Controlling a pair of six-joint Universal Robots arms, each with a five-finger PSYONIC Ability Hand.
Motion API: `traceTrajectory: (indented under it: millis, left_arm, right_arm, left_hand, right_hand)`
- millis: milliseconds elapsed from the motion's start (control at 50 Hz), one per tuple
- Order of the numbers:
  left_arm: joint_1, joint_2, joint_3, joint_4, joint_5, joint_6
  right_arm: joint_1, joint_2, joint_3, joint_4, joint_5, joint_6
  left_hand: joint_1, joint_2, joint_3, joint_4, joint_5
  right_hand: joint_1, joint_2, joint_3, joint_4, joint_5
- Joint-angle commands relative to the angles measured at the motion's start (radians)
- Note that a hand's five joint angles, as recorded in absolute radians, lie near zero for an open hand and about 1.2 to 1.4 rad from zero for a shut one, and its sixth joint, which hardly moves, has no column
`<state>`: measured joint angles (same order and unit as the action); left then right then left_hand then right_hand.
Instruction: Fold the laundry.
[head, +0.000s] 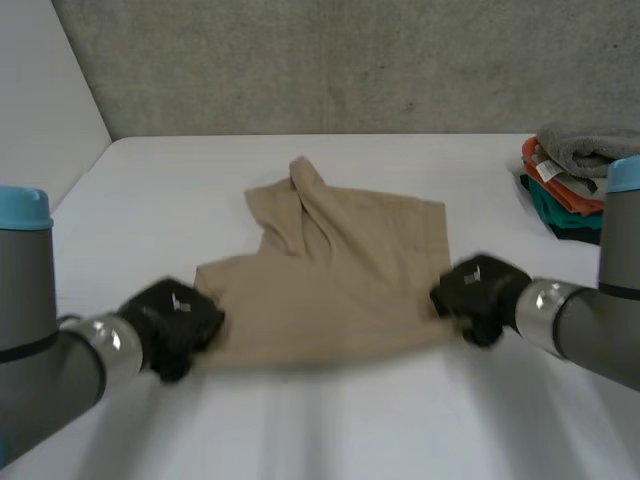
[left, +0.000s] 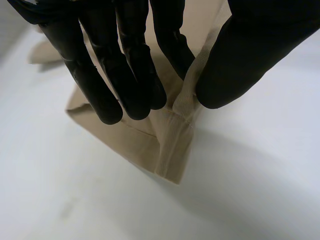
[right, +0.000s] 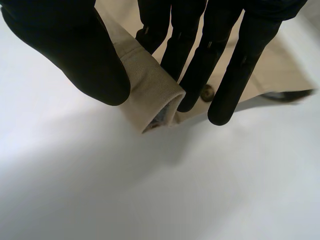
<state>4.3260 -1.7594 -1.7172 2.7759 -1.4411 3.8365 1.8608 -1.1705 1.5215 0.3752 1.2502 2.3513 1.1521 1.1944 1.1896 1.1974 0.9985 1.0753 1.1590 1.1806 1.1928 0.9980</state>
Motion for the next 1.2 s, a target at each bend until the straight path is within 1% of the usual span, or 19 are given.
traceTrajectory:
  millis: [20, 120, 140, 160, 180, 220, 260, 360, 420, 500, 580, 700, 820, 920, 1000, 1020, 1080, 1100, 1200]
  left_arm:
    - [-0.052, 0.046, -0.028, -0.263, 0.074, 0.051]
    - [-0.075, 0.035, -0.016, -0.286, 0.099, 0.052]
    - [-0.075, 0.032, -0.009, -0.285, 0.099, 0.052]
    - [-0.072, 0.029, 0.002, -0.282, 0.097, 0.054]
    - [-0.065, 0.025, 0.027, -0.271, 0.096, 0.057]
    - [-0.054, 0.021, 0.057, -0.247, 0.097, 0.055]
    - [-0.037, 0.015, 0.109, -0.179, 0.109, 0.051]
    - [-0.014, -0.055, 0.229, 0.040, 0.165, 0.029]
    - [-0.009, -0.156, 0.324, 0.176, 0.204, 0.011]
    - [-0.012, -0.312, 0.477, 0.258, 0.272, -0.008]
    - [-0.019, -0.477, 0.655, 0.222, 0.323, -0.011]
    - [-0.016, -0.725, 0.951, 0.069, 0.309, 0.069]
    - [-0.009, -0.867, 1.145, -0.104, 0.286, 0.156]
    - [-0.016, -0.934, 1.234, -0.145, 0.265, 0.178]
    - [-0.023, -0.957, 1.255, -0.125, 0.225, 0.170]
    - [-0.025, -0.959, 1.263, -0.098, 0.203, 0.164]
    - [-0.032, -0.954, 1.263, -0.044, 0.133, 0.144]
    - [-0.035, -0.944, 1.259, -0.015, 0.058, 0.124]
    - [-0.037, -0.905, 1.239, 0.010, -0.203, 0.074]
  right_arm:
    - [-0.023, -0.053, 0.072, 0.219, 0.009, -0.262]
    - [-0.038, -0.066, 0.092, 0.209, 0.002, -0.271]
    - [-0.043, -0.064, 0.092, 0.208, 0.002, -0.271]
    - [-0.046, -0.061, 0.092, 0.208, 0.000, -0.271]
    - [-0.051, -0.060, 0.092, 0.203, -0.002, -0.273]
    - [-0.055, -0.054, 0.089, 0.194, -0.002, -0.273]
    - [-0.058, -0.046, 0.079, 0.165, -0.003, -0.265]
    - [-0.052, -0.032, 0.062, 0.099, -0.005, -0.211]
    - [-0.040, -0.021, 0.057, 0.067, -0.003, -0.173]
    - [-0.023, -0.011, 0.060, 0.025, 0.002, -0.145]
    - [-0.011, 0.003, 0.063, -0.005, 0.009, -0.129]
    - [0.003, 0.020, 0.075, -0.042, 0.015, -0.101]
    - [0.003, 0.025, 0.088, -0.068, 0.017, -0.086]
    - [-0.002, 0.026, 0.092, -0.084, 0.017, -0.084]
    - [-0.003, 0.029, 0.092, -0.093, 0.017, -0.084]
    - [-0.003, 0.029, 0.092, -0.096, 0.017, -0.084]
    - [-0.003, 0.029, 0.094, -0.101, 0.017, -0.083]
    - [-0.002, 0.029, 0.095, -0.102, 0.017, -0.081]
    - [-0.002, 0.029, 0.095, -0.110, 0.017, -0.075]
  left_hand:
    - [0.244, 0.202, 0.207, 0.199, 0.223]
    - [0.244, 0.202, 0.207, 0.199, 0.223]
    - [0.143, 0.100, 0.105, 0.097, 0.122]
    - [-0.085, -0.127, -0.122, -0.130, -0.106]
    - [-0.576, -0.618, -0.613, -0.621, -0.596]
    - [-0.835, -0.877, -0.872, -0.880, -0.856]
    - [-0.978, -1.020, -1.015, -1.023, -0.998]
    - [-0.965, -1.008, -1.003, -1.011, -0.986]
    - [-0.775, -0.818, -0.813, -0.821, -0.796]
    - [-0.575, -0.618, -0.613, -0.621, -0.596]
    - [-0.425, -0.467, -0.463, -0.470, -0.446]
    - [-0.366, -0.409, -0.404, -0.412, -0.387]
    - [-0.390, -0.432, -0.427, -0.435, -0.410]
    - [-0.372, -0.414, -0.410, -0.417, -0.393]
    - [-0.173, -0.216, -0.211, -0.219, -0.194]
    - [0.197, 0.154, 0.159, 0.151, 0.176]
    - [0.244, 0.202, 0.207, 0.199, 0.223]
    - [0.244, 0.202, 0.207, 0.199, 0.223]
    - [0.244, 0.202, 0.207, 0.199, 0.223]
  right_hand:
    - [0.321, 0.237, 0.216, 0.203, 0.224]
    - [0.321, 0.237, 0.216, 0.203, 0.224]
    - [0.321, 0.237, 0.216, 0.203, 0.224]
    - [0.321, 0.237, 0.216, 0.203, 0.224]
    - [0.321, 0.237, 0.216, 0.203, 0.224]
    - [0.321, 0.237, 0.216, 0.203, 0.224]
    - [0.321, 0.237, 0.216, 0.203, 0.224]
    - [0.321, 0.237, 0.216, 0.203, 0.224]
    - [0.321, 0.237, 0.216, 0.203, 0.224]
    - [0.321, 0.237, 0.216, 0.203, 0.224]
    - [0.321, 0.237, 0.216, 0.203, 0.224]
    - [0.321, 0.237, 0.216, 0.203, 0.224]
    - [0.321, 0.237, 0.216, 0.203, 0.224]
    - [0.321, 0.237, 0.216, 0.203, 0.224]
    - [0.321, 0.237, 0.216, 0.203, 0.224]
    - [0.321, 0.237, 0.216, 0.203, 0.224]
    - [0.321, 0.237, 0.216, 0.203, 0.224]
    - [0.321, 0.237, 0.216, 0.203, 0.224]
    - [0.321, 0.237, 0.216, 0.203, 0.224]
